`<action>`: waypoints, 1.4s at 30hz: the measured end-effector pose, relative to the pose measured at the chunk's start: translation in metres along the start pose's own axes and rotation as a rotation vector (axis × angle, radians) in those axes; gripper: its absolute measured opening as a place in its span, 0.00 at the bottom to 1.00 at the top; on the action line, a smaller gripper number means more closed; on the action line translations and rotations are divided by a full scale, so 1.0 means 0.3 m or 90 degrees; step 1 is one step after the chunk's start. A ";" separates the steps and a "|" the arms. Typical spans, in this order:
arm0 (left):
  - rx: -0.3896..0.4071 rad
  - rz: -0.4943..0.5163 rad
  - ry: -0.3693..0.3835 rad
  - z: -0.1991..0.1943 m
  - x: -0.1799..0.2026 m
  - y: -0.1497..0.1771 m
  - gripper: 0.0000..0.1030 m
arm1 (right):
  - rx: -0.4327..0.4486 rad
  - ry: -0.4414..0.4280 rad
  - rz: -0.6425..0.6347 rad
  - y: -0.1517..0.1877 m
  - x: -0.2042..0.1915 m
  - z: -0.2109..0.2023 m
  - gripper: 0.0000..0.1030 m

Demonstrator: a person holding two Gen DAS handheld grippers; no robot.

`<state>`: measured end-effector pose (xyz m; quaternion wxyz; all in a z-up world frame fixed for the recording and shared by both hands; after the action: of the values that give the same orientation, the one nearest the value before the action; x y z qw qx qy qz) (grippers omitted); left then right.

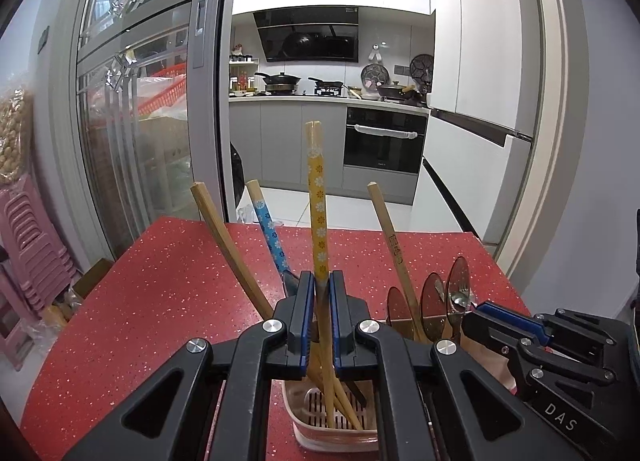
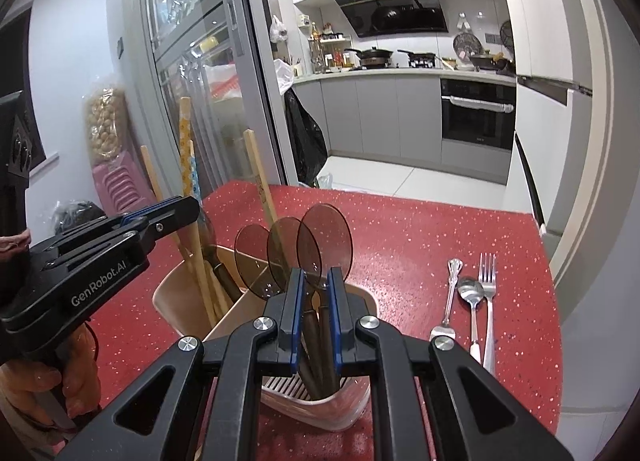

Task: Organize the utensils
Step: 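Carry the spoon and chopstick to the beige holder and lower them in, then open both tools and move them back over the remaining utensils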

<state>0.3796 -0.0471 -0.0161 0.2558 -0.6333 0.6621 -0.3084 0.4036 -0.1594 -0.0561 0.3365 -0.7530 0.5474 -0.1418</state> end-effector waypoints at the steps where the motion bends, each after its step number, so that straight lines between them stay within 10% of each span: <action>1: -0.002 -0.001 0.000 0.000 -0.001 0.000 0.31 | -0.002 -0.002 0.003 0.001 0.001 -0.001 0.13; 9: -0.013 -0.017 0.008 -0.003 -0.015 -0.007 0.31 | 0.000 -0.003 0.000 0.007 -0.007 -0.047 0.38; 23: 0.011 -0.023 0.002 -0.134 -0.040 0.008 0.31 | 0.027 -0.008 0.016 0.022 -0.051 -0.186 0.52; 35: -0.048 -0.032 0.006 -0.210 -0.096 0.225 0.31 | -0.012 -0.032 0.079 0.162 -0.068 -0.250 0.72; 36: -0.055 -0.036 0.005 -0.211 -0.104 0.250 0.46 | -0.017 -0.033 0.083 0.177 -0.066 -0.250 0.73; 37: -0.064 -0.040 0.005 -0.210 -0.113 0.279 1.00 | -0.022 -0.033 0.086 0.190 -0.069 -0.250 0.75; 42: -0.083 -0.070 -0.019 -0.209 -0.175 0.415 1.00 | -0.057 -0.030 0.103 0.287 -0.079 -0.240 0.77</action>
<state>0.2526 0.0115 -0.0673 0.2069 -0.6883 0.6413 -0.2685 0.2904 -0.1778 -0.0566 0.3255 -0.7237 0.6043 -0.0713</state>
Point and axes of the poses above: each gripper's, at about its wrist camera, not at the fingertips, and z roughly the way its jaws point, x to its right, y to its underside, the point moved 10 cm from there along z, roughly the way its jaws point, and after that the axes turned 14 degrees about -x, right-handed, at the moved point
